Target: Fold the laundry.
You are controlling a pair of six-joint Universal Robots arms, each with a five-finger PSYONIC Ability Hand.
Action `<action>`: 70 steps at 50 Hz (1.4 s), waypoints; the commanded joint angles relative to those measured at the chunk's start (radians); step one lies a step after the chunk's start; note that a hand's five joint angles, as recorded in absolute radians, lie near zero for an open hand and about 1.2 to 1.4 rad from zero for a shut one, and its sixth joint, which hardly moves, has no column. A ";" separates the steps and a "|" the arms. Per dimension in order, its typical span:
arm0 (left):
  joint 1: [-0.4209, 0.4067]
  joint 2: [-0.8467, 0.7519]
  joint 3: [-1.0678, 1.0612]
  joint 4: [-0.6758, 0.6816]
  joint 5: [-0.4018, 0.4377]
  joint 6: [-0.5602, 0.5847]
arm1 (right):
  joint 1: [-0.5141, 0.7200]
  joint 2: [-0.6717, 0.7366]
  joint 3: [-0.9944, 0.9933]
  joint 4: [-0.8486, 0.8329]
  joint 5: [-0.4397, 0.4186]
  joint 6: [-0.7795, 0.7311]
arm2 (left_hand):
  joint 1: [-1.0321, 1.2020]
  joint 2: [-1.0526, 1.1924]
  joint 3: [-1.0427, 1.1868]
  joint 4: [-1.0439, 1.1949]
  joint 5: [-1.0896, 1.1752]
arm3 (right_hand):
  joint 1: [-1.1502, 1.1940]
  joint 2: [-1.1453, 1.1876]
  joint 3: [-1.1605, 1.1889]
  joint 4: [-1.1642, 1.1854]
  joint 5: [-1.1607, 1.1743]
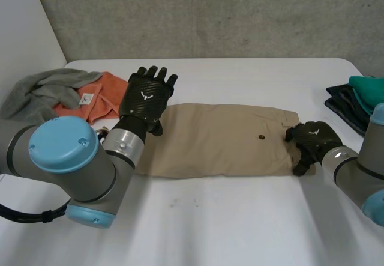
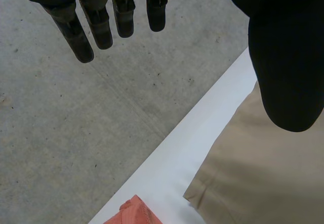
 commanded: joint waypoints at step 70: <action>-0.166 -0.244 0.580 -0.353 -0.014 -0.258 | 0.076 -0.161 -0.262 0.123 -0.237 0.509 | 0.000 -0.013 -0.019 -0.012 -0.032 | -0.226 -0.282 -0.292 -0.290 -0.274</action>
